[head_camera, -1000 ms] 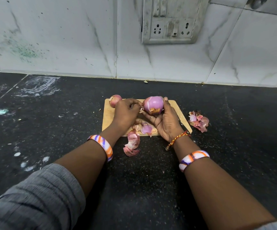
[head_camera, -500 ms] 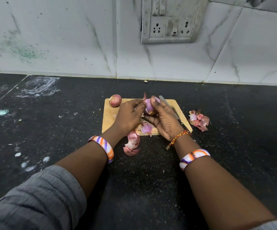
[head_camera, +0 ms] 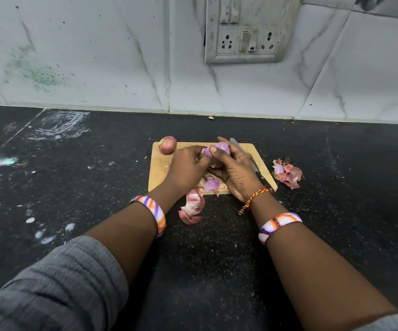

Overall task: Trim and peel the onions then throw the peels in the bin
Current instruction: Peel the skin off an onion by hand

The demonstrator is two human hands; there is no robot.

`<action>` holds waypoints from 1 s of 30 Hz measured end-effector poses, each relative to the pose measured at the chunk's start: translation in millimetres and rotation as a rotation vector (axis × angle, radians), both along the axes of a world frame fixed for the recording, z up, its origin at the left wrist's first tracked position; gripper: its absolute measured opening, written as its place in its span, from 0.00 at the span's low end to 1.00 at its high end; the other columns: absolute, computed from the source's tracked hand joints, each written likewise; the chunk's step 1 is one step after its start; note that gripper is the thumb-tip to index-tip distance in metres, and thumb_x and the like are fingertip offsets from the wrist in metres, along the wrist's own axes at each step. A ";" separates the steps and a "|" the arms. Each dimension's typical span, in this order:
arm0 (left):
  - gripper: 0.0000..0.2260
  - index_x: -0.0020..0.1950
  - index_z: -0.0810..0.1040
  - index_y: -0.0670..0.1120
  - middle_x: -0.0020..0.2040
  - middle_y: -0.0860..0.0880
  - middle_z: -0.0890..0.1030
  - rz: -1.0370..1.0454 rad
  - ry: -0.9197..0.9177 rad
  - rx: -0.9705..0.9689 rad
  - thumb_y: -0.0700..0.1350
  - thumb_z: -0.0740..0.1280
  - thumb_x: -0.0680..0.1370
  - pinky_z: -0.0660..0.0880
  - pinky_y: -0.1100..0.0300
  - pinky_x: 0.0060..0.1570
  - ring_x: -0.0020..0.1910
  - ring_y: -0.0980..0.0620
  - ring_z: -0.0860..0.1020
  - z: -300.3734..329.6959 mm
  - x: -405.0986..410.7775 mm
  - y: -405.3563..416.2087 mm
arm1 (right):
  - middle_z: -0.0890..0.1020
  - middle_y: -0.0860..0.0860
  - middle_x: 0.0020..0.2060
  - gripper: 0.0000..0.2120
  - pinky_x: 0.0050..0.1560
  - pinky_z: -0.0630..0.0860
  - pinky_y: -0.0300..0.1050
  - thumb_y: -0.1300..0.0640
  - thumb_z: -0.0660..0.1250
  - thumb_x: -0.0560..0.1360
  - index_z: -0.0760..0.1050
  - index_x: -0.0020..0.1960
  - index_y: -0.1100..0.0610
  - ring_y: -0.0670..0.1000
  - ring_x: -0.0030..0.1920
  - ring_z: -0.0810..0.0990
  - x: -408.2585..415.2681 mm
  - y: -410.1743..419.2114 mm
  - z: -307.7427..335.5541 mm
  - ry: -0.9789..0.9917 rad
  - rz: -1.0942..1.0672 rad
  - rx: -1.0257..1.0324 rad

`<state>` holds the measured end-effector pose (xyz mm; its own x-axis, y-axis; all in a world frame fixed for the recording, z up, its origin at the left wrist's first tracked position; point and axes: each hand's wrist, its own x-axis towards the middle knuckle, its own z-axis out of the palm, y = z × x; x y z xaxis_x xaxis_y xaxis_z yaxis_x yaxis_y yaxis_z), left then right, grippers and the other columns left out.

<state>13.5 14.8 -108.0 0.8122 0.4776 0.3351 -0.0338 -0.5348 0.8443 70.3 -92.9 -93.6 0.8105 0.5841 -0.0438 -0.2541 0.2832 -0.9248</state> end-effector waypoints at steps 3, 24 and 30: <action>0.08 0.42 0.78 0.39 0.32 0.43 0.77 -0.002 0.025 -0.088 0.33 0.59 0.74 0.71 0.62 0.25 0.21 0.58 0.73 1.1 1.1 1.9 | 0.79 0.57 0.43 0.06 0.41 0.81 0.46 0.56 0.58 0.79 0.70 0.48 0.59 0.53 0.42 0.79 -0.8 0.5 4.3 0.144 -0.046 0.107; 0.24 0.49 0.78 0.35 0.44 0.39 0.82 -0.072 0.015 0.017 0.52 0.56 0.67 0.74 0.51 0.45 0.43 0.44 0.78 2.6 1.5 -2.3 | 0.80 0.56 0.44 0.12 0.46 0.80 0.42 0.53 0.66 0.71 0.73 0.50 0.59 0.50 0.43 0.80 -2.1 5.7 -5.2 -0.081 -0.016 0.077; 0.12 0.52 0.77 0.34 0.46 0.37 0.81 -0.069 0.019 0.000 0.35 0.56 0.75 0.75 0.53 0.47 0.45 0.43 0.79 -0.2 3.4 0.3 | 0.79 0.59 0.48 0.18 0.47 0.80 0.44 0.54 0.60 0.77 0.71 0.60 0.66 0.52 0.46 0.79 -3.1 3.4 -2.8 -0.026 -0.054 0.052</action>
<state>16.9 15.1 -108.2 0.8495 0.4202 0.3191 -0.0542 -0.5322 0.8449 67.2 -89.5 -96.4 0.8413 0.5406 0.0068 -0.2135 0.3438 -0.9144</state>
